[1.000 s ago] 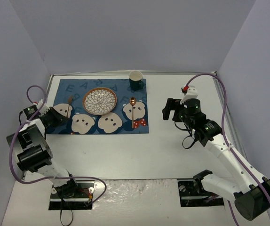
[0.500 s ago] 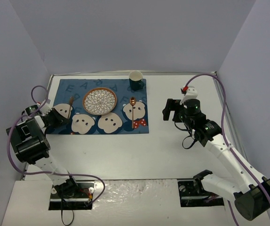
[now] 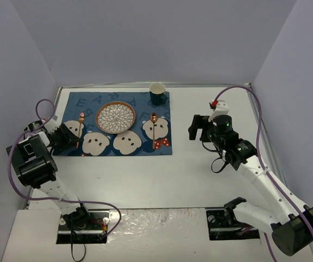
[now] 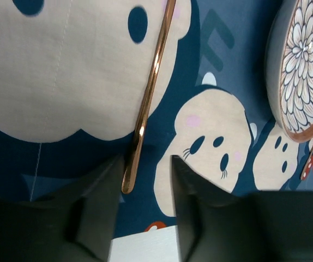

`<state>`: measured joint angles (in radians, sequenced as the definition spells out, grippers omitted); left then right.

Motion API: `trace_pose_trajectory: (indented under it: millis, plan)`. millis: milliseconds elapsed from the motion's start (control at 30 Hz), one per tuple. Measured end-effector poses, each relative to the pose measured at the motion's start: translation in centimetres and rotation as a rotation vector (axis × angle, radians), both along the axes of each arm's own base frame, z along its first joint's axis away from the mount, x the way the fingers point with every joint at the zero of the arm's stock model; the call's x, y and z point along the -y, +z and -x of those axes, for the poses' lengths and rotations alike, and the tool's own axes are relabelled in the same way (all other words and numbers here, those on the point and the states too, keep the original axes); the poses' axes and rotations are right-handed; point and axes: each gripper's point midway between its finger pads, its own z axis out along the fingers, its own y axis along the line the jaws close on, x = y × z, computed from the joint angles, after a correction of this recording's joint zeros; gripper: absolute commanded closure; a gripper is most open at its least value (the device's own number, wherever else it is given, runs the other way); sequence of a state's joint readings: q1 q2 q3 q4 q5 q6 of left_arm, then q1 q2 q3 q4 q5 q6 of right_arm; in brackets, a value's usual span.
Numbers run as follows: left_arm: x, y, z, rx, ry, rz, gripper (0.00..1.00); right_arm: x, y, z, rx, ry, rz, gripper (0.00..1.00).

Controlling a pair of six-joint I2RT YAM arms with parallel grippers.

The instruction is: Set the dinner table for one person

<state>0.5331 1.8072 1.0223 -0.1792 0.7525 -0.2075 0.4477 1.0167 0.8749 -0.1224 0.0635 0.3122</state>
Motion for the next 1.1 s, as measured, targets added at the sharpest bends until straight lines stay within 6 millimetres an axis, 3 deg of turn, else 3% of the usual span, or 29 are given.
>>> trace_pose_trajectory:
  millis: [167, 367, 533, 767, 1100]
  plan:
    - [-0.4, 0.4, -0.4, 0.006, 0.01, -0.014, 0.41, 0.0, -0.1, -0.1, -0.001, 0.0, 0.001, 0.11]
    - [-2.0, 0.7, 0.0, -0.034, 0.075, -0.099, 0.4, -0.1, -0.2, -0.2, -0.004, 0.0, 0.002, 0.11]
    - [-3.0, 2.2, 0.5, -0.063, 0.132, -0.237, 0.39, -0.1, -0.3, -0.2, -0.006, 0.0, 0.004, 0.11]
    - [-1.3, 6.0, -1.8, -0.008, 0.095, -0.405, 0.39, 0.1, -0.4, -0.3, -0.006, -0.004, 0.014, 0.11]
    - [0.6, 6.9, -2.9, -0.005, 0.032, -0.537, 0.42, 1.8, 1.5, 0.2, 0.075, -0.059, 0.031, 0.12]
